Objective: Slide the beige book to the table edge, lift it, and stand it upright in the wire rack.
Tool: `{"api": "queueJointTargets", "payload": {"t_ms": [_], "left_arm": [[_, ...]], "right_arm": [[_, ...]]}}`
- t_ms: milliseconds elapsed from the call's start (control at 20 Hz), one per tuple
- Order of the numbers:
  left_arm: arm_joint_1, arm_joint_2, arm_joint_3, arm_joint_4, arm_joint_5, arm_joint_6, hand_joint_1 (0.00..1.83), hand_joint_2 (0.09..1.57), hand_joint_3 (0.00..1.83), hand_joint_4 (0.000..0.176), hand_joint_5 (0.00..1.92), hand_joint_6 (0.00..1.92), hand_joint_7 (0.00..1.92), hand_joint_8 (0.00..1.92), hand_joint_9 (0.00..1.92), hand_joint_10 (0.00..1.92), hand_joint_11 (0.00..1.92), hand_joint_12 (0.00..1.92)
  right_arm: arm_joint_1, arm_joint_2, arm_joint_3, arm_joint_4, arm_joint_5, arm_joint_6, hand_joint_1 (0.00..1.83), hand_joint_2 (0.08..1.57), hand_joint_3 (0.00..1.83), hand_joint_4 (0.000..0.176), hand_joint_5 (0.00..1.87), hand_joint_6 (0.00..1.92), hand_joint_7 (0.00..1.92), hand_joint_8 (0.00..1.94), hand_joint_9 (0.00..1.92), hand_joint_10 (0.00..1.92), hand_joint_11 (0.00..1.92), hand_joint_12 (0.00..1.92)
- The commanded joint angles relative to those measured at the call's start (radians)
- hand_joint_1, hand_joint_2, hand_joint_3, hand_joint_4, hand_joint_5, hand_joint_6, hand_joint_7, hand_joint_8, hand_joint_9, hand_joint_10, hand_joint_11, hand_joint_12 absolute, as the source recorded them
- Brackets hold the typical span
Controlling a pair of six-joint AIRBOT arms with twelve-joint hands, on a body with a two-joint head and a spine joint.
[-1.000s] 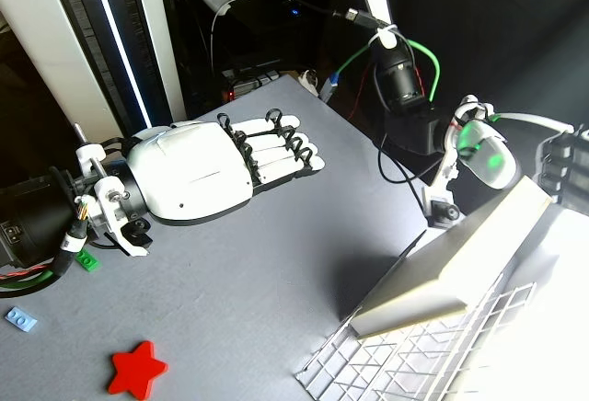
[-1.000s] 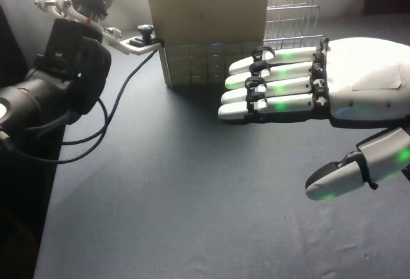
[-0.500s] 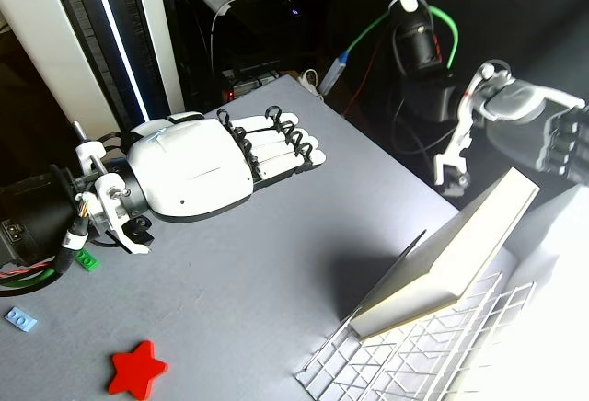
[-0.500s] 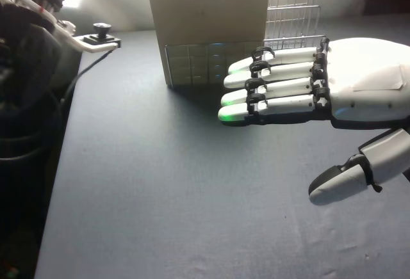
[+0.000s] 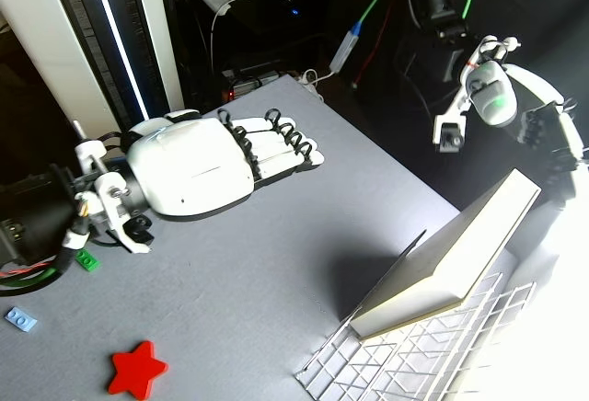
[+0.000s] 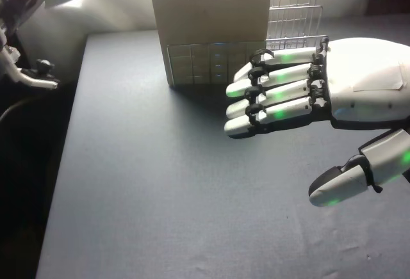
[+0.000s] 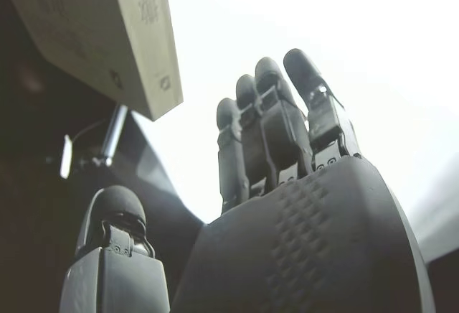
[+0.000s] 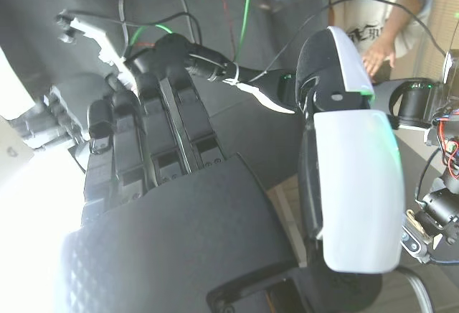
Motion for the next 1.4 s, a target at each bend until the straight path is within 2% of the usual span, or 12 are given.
{"api": "queueJointTargets", "payload": {"t_ms": [0, 100, 150, 200, 250, 300, 350, 400, 500, 750, 1000, 1350], "left_arm": [[-0.009, 0.021, -0.01, -0.016, -0.088, 0.006, 0.32, 1.23, 0.0, 0.0, 0.81, 0.02, 0.93, 0.09, 0.55, 1.03, 0.15, 1.62], [0.008, 0.065, -0.064, -0.016, -0.035, 0.037, 0.29, 1.27, 0.0, 0.0, 0.96, 0.04, 0.79, 0.83, 0.54, 1.36, 0.24, 1.73], [0.019, 0.082, -0.087, -0.016, -0.012, 0.046, 0.29, 1.28, 0.0, 0.0, 1.01, 0.06, 0.76, 1.05, 0.56, 1.45, 0.28, 1.79], [0.039, 0.112, -0.127, -0.016, 0.021, 0.063, 0.29, 1.28, 0.0, 0.0, 1.01, 0.06, 0.76, 1.05, 0.56, 1.45, 0.28, 1.79], [0.062, 0.141, -0.165, -0.016, 0.05, 0.075, 0.27, 1.33, 0.0, 0.0, 0.98, 0.5, 0.82, 1.28, 0.68, 1.63, 0.43, 1.91], [0.078, 0.164, -0.194, -0.016, 0.079, 0.088, 0.27, 1.33, 0.0, 0.0, 0.98, 0.5, 0.82, 1.28, 0.68, 1.63, 0.43, 1.91], [0.11, 0.206, -0.249, -0.016, 0.109, 0.105, 0.22, 1.38, 0.01, 0.0, 0.84, 1.35, 0.96, 1.61, 0.88, 1.9, 0.71, 1.92], [0.131, 0.239, -0.289, -0.017, 0.135, 0.118, 0.22, 1.41, 0.01, 0.0, 0.91, 1.66, 1.07, 1.72, 1.02, 1.92, 0.91, 1.92], [0.161, 0.304, -0.377, -0.017, 0.155, 0.141, 0.23, 1.46, 0.01, 0.0, 1.03, 1.88, 1.19, 1.85, 1.19, 1.92, 1.15, 1.92], [0.094, 0.419, -0.551, -0.017, 0.266, 0.303, 0.34, 1.55, 0.01, 0.0, 1.06, 1.92, 1.23, 1.92, 1.29, 1.92, 1.28, 1.92], [-0.039, 0.506, -0.697, 0.059, 0.437, 0.446, 0.4, 1.54, 0.0, 0.0, 1.03, 1.92, 1.21, 1.91, 1.29, 1.92, 1.29, 1.92], [-0.062, 0.528, -0.819, 0.077, 0.492, 0.475, 0.33, 1.56, 0.0, 0.0, 1.1, 1.92, 1.25, 1.92, 1.32, 1.92, 1.3, 1.92]], "right_arm": [[0.006, 0.005, -0.003, 0.084, 0.09, 0.003, 0.0, 1.12, 0.0, 0.0, 0.59, 0.04, 0.69, 0.03, 0.59, 0.07, 0.0, 1.02], [0.004, 0.005, -0.003, 0.084, 0.096, 0.0, 0.0, 1.16, 0.01, 0.0, 0.77, 0.09, 0.86, 0.05, 0.78, 0.13, 0.12, 1.29], [0.004, 0.005, -0.003, 0.084, 0.098, 0.0, 0.0, 1.18, 0.01, 0.0, 0.83, 0.1, 0.92, 0.07, 0.83, 0.17, 0.16, 1.42], [0.004, 0.005, -0.003, 0.084, 0.098, 0.0, 0.0, 1.18, 0.01, 0.0, 0.83, 0.1, 0.92, 0.07, 0.83, 0.17, 0.16, 1.42], [0.003, 0.005, -0.003, 0.084, 0.099, 0.0, 0.04, 1.24, 0.0, 0.0, 0.98, 0.16, 0.9, 0.62, 0.63, 1.09, 0.31, 1.77], [0.003, 0.005, -0.003, 0.084, 0.099, 0.0, 0.04, 1.24, 0.0, 0.0, 0.98, 0.16, 0.9, 0.62, 0.63, 1.09, 0.31, 1.77], [0.002, 0.005, -0.003, 0.084, 0.1, -0.001, 0.01, 1.29, 0.0, 0.0, 0.74, 0.95, 0.78, 1.28, 0.61, 1.52, 0.38, 1.91], [0.002, 0.005, -0.003, 0.084, 0.102, -0.002, 0.0, 1.32, 0.0, 0.0, 0.74, 1.41, 0.89, 1.46, 0.76, 1.68, 0.52, 1.91], [0.001, 0.006, -0.003, 0.084, 0.106, -0.003, 0.19, 1.37, 0.01, 0.0, 0.87, 1.64, 1.09, 1.56, 1.01, 1.77, 0.82, 1.91], [-0.003, 0.007, -0.003, 0.084, 0.116, -0.007, 0.53, 1.44, 0.01, 0.0, 1.05, 1.92, 1.23, 1.89, 1.26, 1.92, 1.28, 1.92], [-0.004, 0.009, -0.003, 0.084, 0.118, -0.008, 0.24, 1.53, 0.02, 0.0, 0.95, 1.92, 1.13, 1.9, 1.14, 1.92, 1.18, 1.92], [-0.005, 0.009, -0.003, 0.085, 0.127, -0.011, 0.54, 1.43, 0.0, 0.0, 1.04, 1.92, 1.15, 1.9, 1.13, 1.92, 1.12, 1.92]]}}
